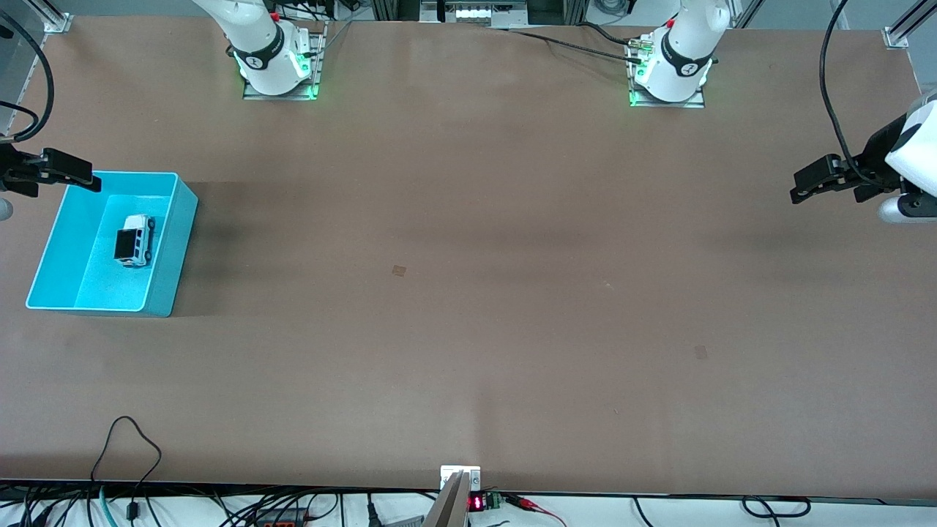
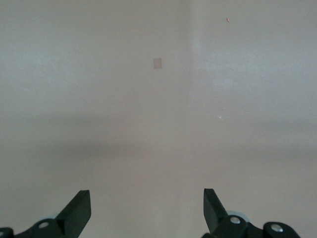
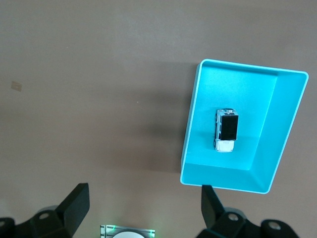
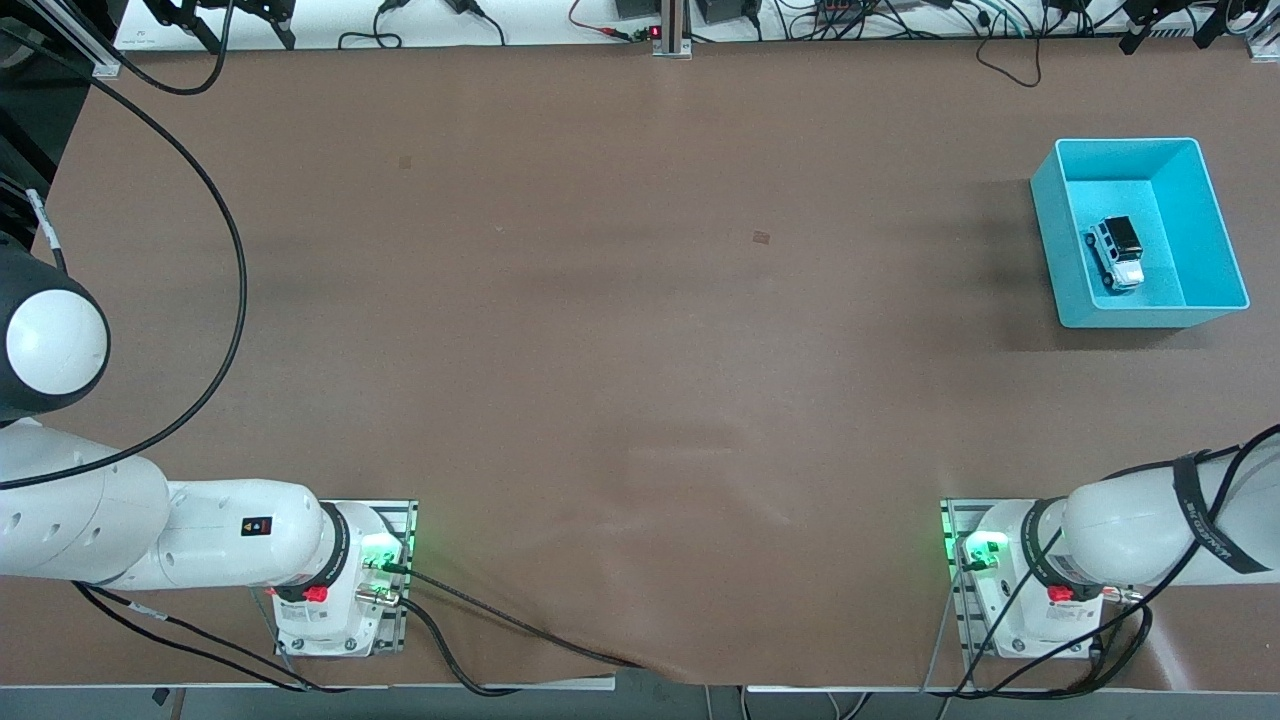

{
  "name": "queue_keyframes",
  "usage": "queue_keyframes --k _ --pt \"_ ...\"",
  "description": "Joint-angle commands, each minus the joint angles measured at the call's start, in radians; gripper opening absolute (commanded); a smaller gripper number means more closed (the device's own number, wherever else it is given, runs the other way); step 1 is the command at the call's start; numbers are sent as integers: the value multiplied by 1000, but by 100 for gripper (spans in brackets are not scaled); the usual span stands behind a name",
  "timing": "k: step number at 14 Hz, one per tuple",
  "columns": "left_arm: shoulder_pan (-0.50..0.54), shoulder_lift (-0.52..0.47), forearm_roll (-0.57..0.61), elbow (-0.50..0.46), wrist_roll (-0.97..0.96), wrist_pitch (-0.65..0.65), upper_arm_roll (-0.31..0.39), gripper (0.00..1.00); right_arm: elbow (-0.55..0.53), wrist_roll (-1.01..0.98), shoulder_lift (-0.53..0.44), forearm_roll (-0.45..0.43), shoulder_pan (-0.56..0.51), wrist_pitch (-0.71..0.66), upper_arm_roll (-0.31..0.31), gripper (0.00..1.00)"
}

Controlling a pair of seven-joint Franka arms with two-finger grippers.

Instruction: Wind and store white jeep toy

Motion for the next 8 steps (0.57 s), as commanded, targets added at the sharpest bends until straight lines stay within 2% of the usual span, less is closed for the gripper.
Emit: queue_keyframes --k 1,3,8 --pt "6 -8 -12 1 13 3 -1 100 -24 85 -21 0 15 14 4 100" --pt "6 -8 -13 1 13 3 -1 100 -24 142 -23 1 22 14 6 100" --pt "8 -8 -12 3 13 3 -1 100 -24 137 -21 1 22 18 6 100"
